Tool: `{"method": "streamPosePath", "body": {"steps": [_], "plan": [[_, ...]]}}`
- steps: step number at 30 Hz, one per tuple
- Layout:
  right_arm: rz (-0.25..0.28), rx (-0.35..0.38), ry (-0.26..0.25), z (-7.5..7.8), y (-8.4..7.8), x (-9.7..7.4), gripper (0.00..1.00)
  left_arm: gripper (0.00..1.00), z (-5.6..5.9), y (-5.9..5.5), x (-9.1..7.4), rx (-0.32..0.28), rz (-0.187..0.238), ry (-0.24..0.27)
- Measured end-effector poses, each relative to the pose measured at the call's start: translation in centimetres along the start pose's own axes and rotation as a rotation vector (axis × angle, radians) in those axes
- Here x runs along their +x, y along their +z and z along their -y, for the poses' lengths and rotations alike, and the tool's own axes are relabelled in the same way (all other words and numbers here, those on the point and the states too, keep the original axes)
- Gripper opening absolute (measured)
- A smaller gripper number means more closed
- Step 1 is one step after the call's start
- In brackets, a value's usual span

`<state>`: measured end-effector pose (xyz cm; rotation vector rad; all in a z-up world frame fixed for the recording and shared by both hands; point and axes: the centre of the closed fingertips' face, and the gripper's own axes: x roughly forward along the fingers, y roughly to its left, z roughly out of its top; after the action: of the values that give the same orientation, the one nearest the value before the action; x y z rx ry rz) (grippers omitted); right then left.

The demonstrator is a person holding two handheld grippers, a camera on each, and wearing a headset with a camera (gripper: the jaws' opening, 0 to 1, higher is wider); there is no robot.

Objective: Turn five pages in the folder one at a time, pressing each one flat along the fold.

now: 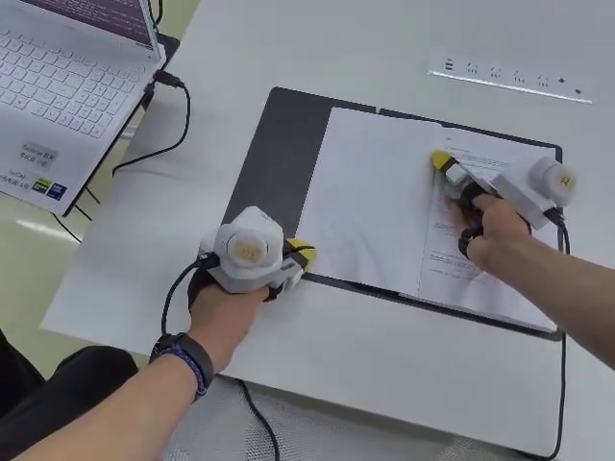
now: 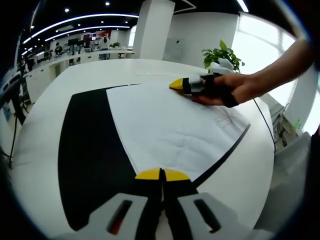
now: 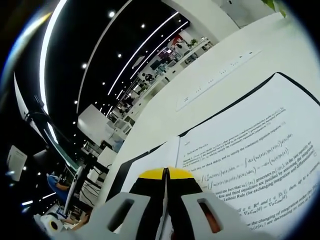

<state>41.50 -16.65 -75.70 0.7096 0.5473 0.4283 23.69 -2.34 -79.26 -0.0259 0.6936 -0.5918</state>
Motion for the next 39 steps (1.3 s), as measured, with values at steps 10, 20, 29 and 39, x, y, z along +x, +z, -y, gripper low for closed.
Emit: {"method": "streamPosePath", "body": {"steps": [10, 20, 29, 39], "plan": [[0.001, 0.000, -0.008, 0.0, 1.1, 1.6, 0.00, 0.00, 0.0, 0.0, 0.0, 0.008, 0.004, -0.001], [0.039, 0.036, -0.040, 2.0, 3.0, 4.1, 0.00, 0.00, 0.0, -0.1, 0.0, -0.001, 0.005, 0.004], [0.022, 0.008, -0.007, 2.2, 2.9, 4.3, 0.00, 0.00, 0.0, -0.1, 0.0, -0.001, 0.005, 0.001], [-0.064, -0.081, 0.059, 1.6, 0.8, 2.3, 0.00, 0.00, 0.0, -0.1, 0.0, -0.003, 0.008, 0.008]]}}
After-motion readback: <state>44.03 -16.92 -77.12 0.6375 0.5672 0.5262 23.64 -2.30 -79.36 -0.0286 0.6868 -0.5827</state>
